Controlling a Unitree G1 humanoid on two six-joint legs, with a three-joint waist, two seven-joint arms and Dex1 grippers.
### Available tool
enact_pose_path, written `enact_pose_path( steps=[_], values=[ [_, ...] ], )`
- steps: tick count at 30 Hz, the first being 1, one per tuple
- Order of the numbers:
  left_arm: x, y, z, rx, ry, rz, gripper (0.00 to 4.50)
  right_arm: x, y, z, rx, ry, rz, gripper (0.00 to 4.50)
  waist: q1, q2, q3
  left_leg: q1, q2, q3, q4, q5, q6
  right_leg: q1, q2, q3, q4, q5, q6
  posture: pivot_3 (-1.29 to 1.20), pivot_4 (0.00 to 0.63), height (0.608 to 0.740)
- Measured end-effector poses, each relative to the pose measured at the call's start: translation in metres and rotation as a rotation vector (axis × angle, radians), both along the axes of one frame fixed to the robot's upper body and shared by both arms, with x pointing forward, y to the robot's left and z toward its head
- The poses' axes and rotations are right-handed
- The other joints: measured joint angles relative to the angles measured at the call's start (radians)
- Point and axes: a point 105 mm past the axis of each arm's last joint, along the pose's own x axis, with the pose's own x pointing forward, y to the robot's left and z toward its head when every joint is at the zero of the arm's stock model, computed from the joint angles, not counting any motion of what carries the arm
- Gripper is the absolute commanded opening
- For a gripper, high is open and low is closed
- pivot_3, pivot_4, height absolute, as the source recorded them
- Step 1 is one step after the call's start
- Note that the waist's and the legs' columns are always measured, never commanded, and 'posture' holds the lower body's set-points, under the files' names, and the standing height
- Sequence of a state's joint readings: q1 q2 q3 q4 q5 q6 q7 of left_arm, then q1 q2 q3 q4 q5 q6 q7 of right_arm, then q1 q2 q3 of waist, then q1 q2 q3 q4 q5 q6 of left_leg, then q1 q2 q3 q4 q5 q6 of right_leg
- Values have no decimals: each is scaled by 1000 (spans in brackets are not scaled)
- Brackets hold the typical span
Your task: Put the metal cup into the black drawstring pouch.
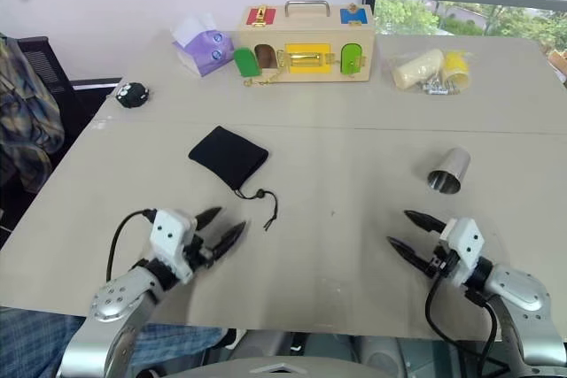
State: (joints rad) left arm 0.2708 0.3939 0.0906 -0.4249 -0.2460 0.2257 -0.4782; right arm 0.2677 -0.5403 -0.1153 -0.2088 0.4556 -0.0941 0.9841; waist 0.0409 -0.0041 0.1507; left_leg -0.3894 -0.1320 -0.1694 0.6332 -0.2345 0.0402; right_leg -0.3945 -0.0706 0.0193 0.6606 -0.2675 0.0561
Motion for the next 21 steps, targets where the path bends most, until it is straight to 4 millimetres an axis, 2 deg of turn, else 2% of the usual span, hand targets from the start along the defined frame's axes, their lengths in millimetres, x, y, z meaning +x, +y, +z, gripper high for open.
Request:
enact_pose_path(
  steps=[2, 6, 10, 12, 16, 21],
  values=[
    [8, -2, 6, 9, -42, 57, 3264, -3, 5, 1, 0, 0, 36, 3108, 0, 0, 0, -1, 0, 1, 0, 0, 0, 0, 0, 0, -1, 0, 0, 0, 150, 740],
    [25, -19, 22, 41, -140, 120, 3264, -7, 16, 4, 0, -12, 85, 3108, 2, -3, 2, -2, 0, 1, 1, 0, 0, 0, 0, 0, -1, 0, 0, 0, 150, 740],
    [39, -19, 31, 83, -195, 197, 3264, -7, 17, 5, -1, -17, 91, 3108, 1, -4, 2, -2, 0, 0, 1, 0, 0, 0, 0, -1, -1, 0, 0, 0, 150, 740],
    [43, -15, 29, 107, -198, 233, 3264, -7, 17, 5, -1, -19, 93, 3108, -1, -4, 2, -2, 0, 0, 1, 0, 0, -1, 0, 0, 0, 0, 0, 0, 150, 740],
    [46, -7, 8, 156, -137, 281, 3264, -7, 17, 5, -5, -21, 95, 3108, 1, -4, 2, -2, 0, 0, 1, 0, 0, -1, 0, -1, 0, 0, 0, 0, 150, 740],
    [46, -5, 6, 173, -132, 296, 3264, -8, 17, 5, -10, -27, 96, 3108, 2, -5, 2, -2, 0, 0, 1, 0, 0, -1, 0, -1, 0, 0, 1, 0, 150, 740]
  ],
)
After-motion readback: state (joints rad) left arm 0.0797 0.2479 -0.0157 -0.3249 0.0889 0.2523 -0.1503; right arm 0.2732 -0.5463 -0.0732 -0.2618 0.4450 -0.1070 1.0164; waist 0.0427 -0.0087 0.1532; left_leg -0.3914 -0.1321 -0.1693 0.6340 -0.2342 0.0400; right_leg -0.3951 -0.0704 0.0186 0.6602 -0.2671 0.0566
